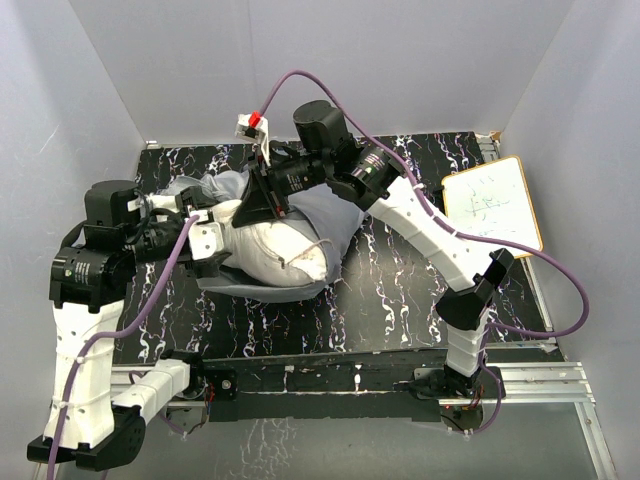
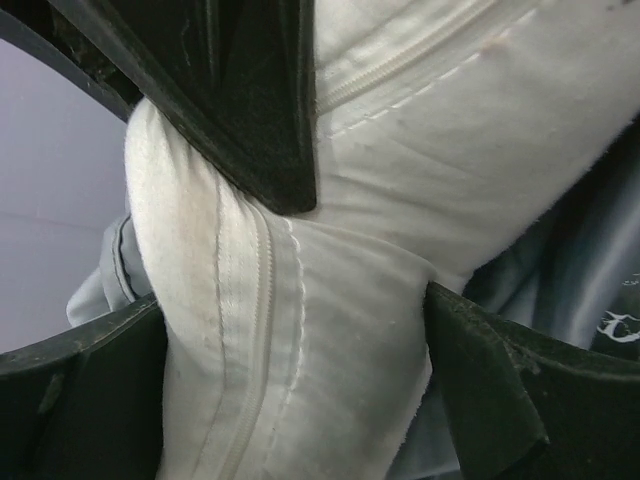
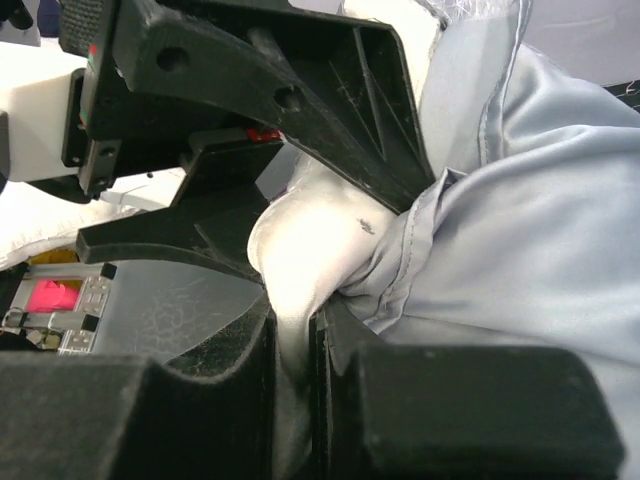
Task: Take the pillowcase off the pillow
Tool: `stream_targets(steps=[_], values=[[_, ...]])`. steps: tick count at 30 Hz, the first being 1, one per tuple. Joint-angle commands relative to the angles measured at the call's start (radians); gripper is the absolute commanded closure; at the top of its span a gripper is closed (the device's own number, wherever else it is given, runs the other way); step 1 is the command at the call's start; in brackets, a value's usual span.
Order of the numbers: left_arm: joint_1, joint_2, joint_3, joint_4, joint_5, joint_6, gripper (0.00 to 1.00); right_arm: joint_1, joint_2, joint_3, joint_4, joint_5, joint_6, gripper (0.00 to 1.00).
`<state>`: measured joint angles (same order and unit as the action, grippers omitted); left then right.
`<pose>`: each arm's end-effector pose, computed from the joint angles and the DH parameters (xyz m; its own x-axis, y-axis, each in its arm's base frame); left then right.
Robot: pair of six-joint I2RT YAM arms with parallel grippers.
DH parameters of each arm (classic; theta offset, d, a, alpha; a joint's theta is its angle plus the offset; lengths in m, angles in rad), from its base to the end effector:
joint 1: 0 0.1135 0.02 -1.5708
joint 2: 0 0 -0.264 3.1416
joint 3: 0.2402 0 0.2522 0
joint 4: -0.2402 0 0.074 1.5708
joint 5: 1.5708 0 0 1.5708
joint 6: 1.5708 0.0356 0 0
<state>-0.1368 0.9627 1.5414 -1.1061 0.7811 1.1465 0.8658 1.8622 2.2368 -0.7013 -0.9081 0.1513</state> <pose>0.1226 -0.0422 0.4644 0.4323 0.5938 -0.6787 0.7424 0.1929 0.6416 0.2331 0.3173 0.4811 -0.3491 -0.2672 -0.8982 -0.9102 -0.1312 0.3929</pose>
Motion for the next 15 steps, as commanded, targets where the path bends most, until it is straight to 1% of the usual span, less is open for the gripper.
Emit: stream_targets(steps=[1,2,4,5,6,7,8,9,11,13,15], values=[[0.005,0.034,-0.072,0.045,-0.075,0.028,0.12,0.037,-0.045,0.08,0.127,-0.042,0.01,0.92],[0.005,0.035,-0.081,0.052,-0.079,0.032,0.18,0.038,-0.05,0.075,0.131,-0.042,0.009,0.92],[0.004,0.046,-0.088,0.037,-0.081,0.033,0.34,0.037,-0.062,0.064,0.148,-0.04,0.015,0.92],[0.003,0.053,-0.084,0.02,-0.074,0.033,0.45,0.038,-0.071,0.057,0.16,-0.039,0.019,0.92],[0.003,0.06,-0.074,0.0,-0.067,0.033,0.63,0.037,-0.081,0.052,0.174,-0.034,0.026,0.92],[0.003,0.065,-0.068,-0.015,-0.058,0.028,0.87,0.036,-0.088,0.044,0.194,-0.032,0.037,0.92],[0.004,0.065,-0.059,-0.018,-0.049,0.009,0.98,0.033,-0.098,0.037,0.218,-0.03,0.05,0.92],[0.003,0.064,-0.05,-0.017,-0.039,-0.012,1.0,0.029,-0.105,0.03,0.242,-0.029,0.066,0.92],[0.004,0.07,-0.009,-0.003,-0.01,-0.075,1.0,0.018,-0.11,0.025,0.277,-0.009,0.09,0.92],[0.004,0.102,0.065,0.009,0.023,-0.179,1.0,0.002,-0.125,0.016,0.297,0.03,0.106,0.92],[0.003,0.154,0.175,0.025,0.064,-0.308,1.0,-0.026,-0.163,-0.019,0.324,0.087,0.125,0.92]])
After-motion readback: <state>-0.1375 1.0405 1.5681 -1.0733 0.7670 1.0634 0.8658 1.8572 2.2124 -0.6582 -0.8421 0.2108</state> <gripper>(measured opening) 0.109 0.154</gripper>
